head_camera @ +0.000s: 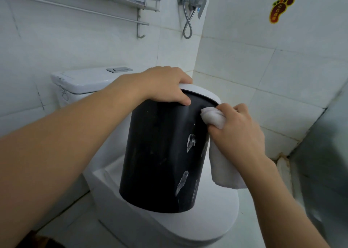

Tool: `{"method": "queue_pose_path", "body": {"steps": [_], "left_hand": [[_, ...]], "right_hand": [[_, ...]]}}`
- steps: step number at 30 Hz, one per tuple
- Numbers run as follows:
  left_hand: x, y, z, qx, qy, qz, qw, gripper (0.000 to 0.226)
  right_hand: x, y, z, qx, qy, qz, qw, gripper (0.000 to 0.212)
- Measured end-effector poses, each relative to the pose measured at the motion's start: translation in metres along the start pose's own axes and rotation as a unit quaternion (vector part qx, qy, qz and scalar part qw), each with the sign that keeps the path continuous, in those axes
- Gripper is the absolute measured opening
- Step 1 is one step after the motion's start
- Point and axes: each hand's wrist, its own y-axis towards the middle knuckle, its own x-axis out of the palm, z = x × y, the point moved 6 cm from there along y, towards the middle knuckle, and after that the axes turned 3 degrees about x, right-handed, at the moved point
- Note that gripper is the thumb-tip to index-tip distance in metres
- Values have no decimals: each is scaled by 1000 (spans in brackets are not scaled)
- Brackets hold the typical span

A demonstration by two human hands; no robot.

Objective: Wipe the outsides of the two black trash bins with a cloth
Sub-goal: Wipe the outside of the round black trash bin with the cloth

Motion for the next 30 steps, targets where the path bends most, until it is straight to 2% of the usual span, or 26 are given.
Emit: {"method": "queue_pose_path", "body": {"steps": [8,15,22,28,30], "left_hand": [[0,3,-5,-17,-2,-1,1000,20],[-1,3,-6,-21,4,4,1000,20],[-1,3,-5,-25,6,4,1000,21],[-1,0,-6,-28,23,17,999,21],[1,0,-6,-29,24,24,999,30]], "right_hand": [[7,-22,-29,-87,-28,5,996,27],[12,-10,0,-16,-39,5,999,25],[10,-22,-28,-81,-37,14,996,26],[17,-13,3,-15,6,-8,1000,23],[21,-16,8,-5,45,-18,999,24]]}}
